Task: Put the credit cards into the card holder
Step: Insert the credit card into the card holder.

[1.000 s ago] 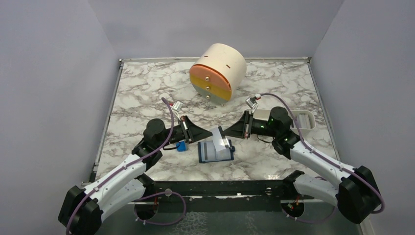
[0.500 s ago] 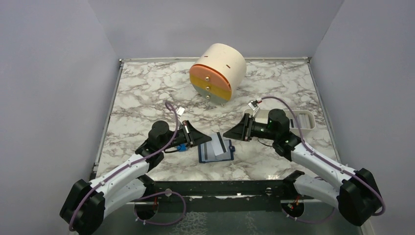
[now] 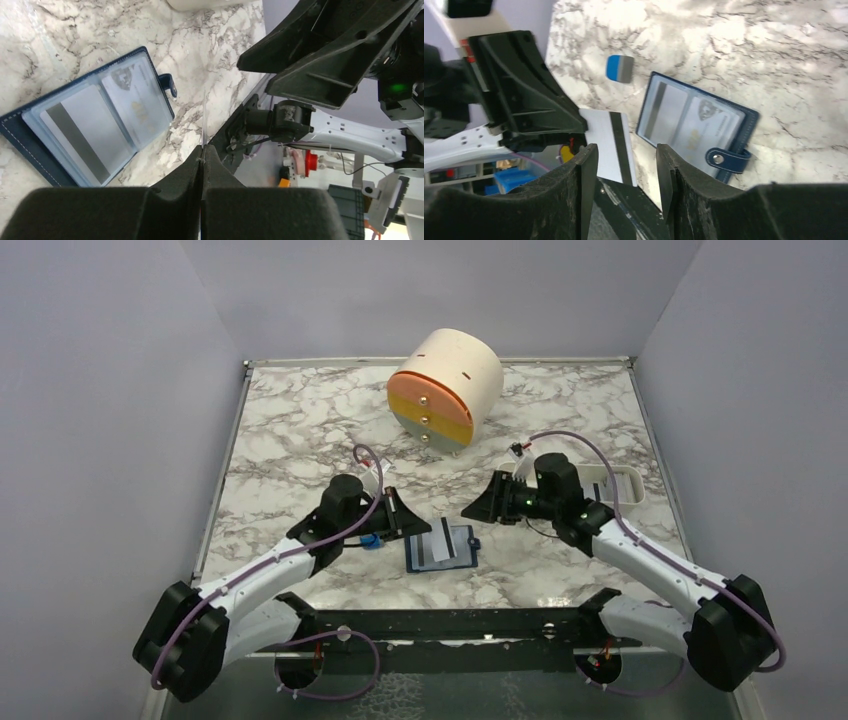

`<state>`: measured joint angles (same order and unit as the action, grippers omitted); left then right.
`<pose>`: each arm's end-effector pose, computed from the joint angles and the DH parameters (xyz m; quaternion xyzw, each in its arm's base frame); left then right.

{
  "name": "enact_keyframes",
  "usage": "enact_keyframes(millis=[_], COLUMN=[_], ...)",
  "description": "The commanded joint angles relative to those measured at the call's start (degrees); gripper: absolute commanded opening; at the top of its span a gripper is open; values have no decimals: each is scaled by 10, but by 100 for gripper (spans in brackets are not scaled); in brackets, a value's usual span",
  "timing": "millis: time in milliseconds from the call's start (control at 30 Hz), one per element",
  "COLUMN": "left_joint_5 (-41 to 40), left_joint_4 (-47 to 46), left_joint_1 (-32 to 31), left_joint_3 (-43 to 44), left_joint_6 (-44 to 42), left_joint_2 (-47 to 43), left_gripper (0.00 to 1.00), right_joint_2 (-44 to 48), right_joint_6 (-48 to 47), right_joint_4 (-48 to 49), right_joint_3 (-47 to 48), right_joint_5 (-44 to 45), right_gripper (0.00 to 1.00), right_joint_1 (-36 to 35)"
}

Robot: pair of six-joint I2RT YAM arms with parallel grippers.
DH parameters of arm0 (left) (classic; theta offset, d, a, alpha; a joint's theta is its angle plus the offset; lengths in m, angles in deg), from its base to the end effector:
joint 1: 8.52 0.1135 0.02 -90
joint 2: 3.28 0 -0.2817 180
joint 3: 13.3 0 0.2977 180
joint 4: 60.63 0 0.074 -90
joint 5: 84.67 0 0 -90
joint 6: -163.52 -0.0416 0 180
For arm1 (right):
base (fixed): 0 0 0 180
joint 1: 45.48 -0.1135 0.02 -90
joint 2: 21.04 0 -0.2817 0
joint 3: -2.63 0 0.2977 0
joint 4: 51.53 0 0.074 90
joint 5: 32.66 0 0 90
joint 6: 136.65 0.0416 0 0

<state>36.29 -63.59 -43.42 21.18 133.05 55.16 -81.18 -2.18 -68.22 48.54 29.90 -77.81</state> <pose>0.1903 -0.1589 0.1933 -0.0217 0.8082 -0.5500 0.2093 0.2124 0.1571 0.2276 -0.0269 0.8528 0.4592 0.2472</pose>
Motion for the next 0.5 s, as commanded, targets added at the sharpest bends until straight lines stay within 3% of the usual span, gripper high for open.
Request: enact_keyframes(millis=[0,467], left_joint_5=[-16,54], left_joint_4=[83,53], left_joint_1=[4,48], left_joint_3=[46,67], left_joint_6=[-97,-148], left_joint_2=[14,122], left_gripper=[0,0], right_joint_2=[-30,-141], right_joint_6=[-50,-100], right_joint_4=[-55,-101], right_joint_3=[30,78], right_joint_5=[57,155], right_gripper=[46,45], right_joint_1=[-14,-63])
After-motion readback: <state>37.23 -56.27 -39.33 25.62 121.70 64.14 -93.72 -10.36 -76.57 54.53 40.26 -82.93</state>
